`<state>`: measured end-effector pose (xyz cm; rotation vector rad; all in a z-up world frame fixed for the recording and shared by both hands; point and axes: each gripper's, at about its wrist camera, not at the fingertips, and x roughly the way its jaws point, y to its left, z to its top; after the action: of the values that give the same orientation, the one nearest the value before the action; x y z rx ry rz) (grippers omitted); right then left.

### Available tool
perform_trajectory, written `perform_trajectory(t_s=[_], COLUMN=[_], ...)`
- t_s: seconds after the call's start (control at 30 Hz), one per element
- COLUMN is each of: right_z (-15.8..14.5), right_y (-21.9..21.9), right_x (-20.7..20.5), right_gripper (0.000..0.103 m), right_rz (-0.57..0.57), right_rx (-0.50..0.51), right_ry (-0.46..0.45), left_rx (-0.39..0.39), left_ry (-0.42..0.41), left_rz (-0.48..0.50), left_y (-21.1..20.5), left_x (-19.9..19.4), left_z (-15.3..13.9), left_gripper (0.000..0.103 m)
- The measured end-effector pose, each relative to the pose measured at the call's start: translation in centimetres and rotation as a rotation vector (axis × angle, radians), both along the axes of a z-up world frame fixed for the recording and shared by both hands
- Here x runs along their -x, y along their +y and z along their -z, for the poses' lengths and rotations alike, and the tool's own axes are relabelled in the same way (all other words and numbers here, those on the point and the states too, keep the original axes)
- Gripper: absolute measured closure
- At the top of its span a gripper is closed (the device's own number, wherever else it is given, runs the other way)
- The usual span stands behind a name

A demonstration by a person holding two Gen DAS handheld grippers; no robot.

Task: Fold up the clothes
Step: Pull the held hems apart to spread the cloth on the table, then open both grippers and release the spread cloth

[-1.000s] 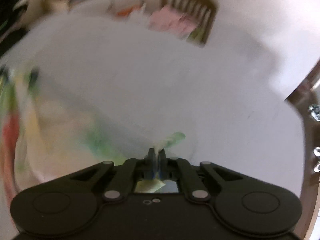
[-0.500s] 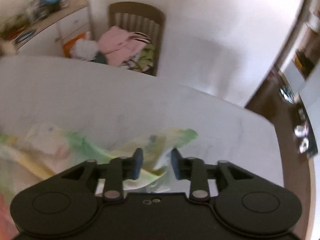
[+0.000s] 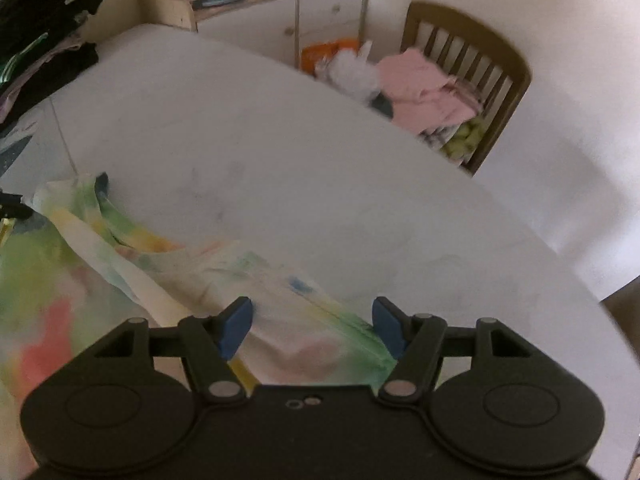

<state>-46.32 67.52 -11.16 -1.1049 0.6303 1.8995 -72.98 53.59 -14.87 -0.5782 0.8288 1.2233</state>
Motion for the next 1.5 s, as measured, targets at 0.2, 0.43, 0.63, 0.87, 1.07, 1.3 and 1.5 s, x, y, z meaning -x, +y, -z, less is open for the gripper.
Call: perform_trajectory(t_s=[0.2,0.43,0.63,0.87,1.07,1.3,1.5], right_z=[-1.1,-3.5,0.1,-0.9,-2.7,-2.8,-1.6], right_y=[-0.3,3.3,5.0,3.7,-1.5,-11.9,-19.8], right_x=[-0.2,1.0,3.0,1.6,-0.3,-0.6,1.0], right_gripper=[0.0,0.0,0.0,0.0,0.0,0.0,0.0], right_rz=[-0.061,0.083,0.093,0.119,0.093,0.052,0.074], right_rx=[-0.03,-0.347,-0.302,-0.2,-0.129,-0.007,0.084], right_ry=[0.058,0.039,-0.034,0.009,0.052,0.052,0.029], left_rx=[0.0,-0.088,-0.005,0.012,0.02,0.095,0.165], left_ry=[-0.016,-0.065,-0.027,-0.038,-0.088,-0.13,-0.161], left_rz=[-0.006,-0.008,0.035,-0.006,-0.068,-0.098,-0.121], left_y=[0.1,3.4,6.4,5.6,2.3,-3.3,-4.7], left_x=[0.1,0.4,-1.5,-0.5,2.9,5.7,6.7], left_z=[-0.3,-3.4,-1.4,-2.2,-4.3,-4.2,-1.5], left_gripper=[0.096,0.095,0.093,0.035,0.025,0.042,0.046])
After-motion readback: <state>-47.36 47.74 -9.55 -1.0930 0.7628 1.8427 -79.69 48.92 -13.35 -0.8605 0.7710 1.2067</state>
